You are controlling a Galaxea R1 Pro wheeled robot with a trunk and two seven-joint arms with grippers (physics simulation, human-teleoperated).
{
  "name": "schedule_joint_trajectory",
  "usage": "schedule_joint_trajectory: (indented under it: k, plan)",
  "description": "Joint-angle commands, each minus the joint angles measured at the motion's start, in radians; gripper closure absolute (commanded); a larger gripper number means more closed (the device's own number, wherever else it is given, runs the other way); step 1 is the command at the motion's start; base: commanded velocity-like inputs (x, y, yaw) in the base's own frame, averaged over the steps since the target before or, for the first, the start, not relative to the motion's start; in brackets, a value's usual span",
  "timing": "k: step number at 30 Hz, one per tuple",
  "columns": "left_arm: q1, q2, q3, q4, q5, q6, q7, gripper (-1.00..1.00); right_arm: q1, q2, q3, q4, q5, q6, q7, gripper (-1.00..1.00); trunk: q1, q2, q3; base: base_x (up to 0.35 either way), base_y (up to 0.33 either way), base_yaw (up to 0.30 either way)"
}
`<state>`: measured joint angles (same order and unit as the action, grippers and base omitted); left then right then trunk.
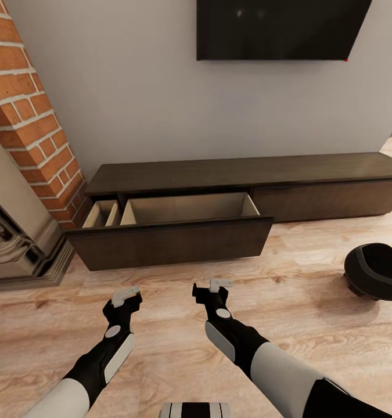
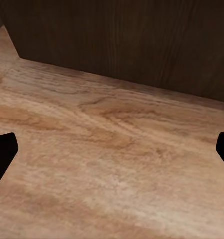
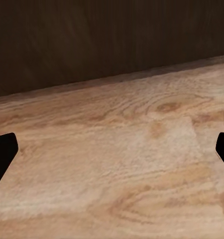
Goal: Place each of the two pumpkins and all three candles from the living room inside a cabinet in the living room (use any cabinet), then make sure every cabinet is closed, and position the cauldron so it is next to a table in the living room.
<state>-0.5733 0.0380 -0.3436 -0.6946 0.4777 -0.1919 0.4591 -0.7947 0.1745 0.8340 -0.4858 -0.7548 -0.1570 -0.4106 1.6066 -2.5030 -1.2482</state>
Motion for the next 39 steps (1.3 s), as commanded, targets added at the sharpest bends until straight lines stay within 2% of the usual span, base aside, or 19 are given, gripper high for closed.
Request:
schedule_joint_trajectory:
  k: [1, 6, 8, 13, 17, 20, 30, 39]
  plan:
    - [-0.001, 0.002, -0.008, 0.000, 0.011, -0.006, 0.007, -1.00, -0.002, 0.000, 0.008, 0.005, -0.011, -0.024, -0.006, -1.00, 0.000, 0.000, -0.001, 0.000, 0.000, 0.000]
    - [-0.001, 0.003, -0.008, 0.000, 0.010, -0.004, 0.006, -1.00, -0.001, 0.000, 0.008, 0.093, -0.012, -0.226, -0.005, -1.00, 0.000, 0.000, -0.001, 0.017, 0.017, 0.000]
    - [-0.001, 0.003, -0.008, 0.000, 0.010, -0.004, 0.006, -1.00, -0.001, 0.000, 0.008, 0.112, -0.011, -0.257, -0.004, -1.00, 0.000, 0.000, -0.001, 0.050, 0.049, 0.000]
    - [0.000, 0.003, -0.011, 0.000, 0.006, 0.000, 0.006, -1.00, -0.001, 0.000, 0.008, 0.124, -0.009, -0.277, -0.004, -1.00, 0.000, 0.000, -0.001, 0.053, 0.037, 0.000]
    - [0.000, 0.003, -0.011, 0.000, -0.043, 0.001, 0.005, -1.00, -0.001, 0.000, 0.008, 0.126, -0.009, -0.280, -0.004, -1.00, 0.000, 0.000, -0.001, 0.206, 0.131, 0.000]
    - [0.000, 0.001, -0.012, 0.000, -0.061, 0.002, 0.006, -1.00, -0.001, 0.000, 0.008, 0.127, -0.008, -0.279, -0.002, -1.00, 0.000, 0.000, -0.001, 0.095, 0.047, 0.000]
    - [0.000, 0.002, -0.011, 0.000, -0.068, 0.002, 0.004, -1.00, -0.001, 0.000, 0.010, 0.127, -0.008, -0.277, 0.002, -1.00, 0.000, 0.000, -0.001, 0.149, 0.004, 0.000]
    - [0.000, 0.002, -0.011, 0.000, -0.068, 0.003, 0.004, -1.00, -0.001, 0.000, 0.011, 0.127, -0.008, -0.276, 0.004, -1.00, 0.000, 0.000, -0.001, 0.174, -0.117, 0.000]
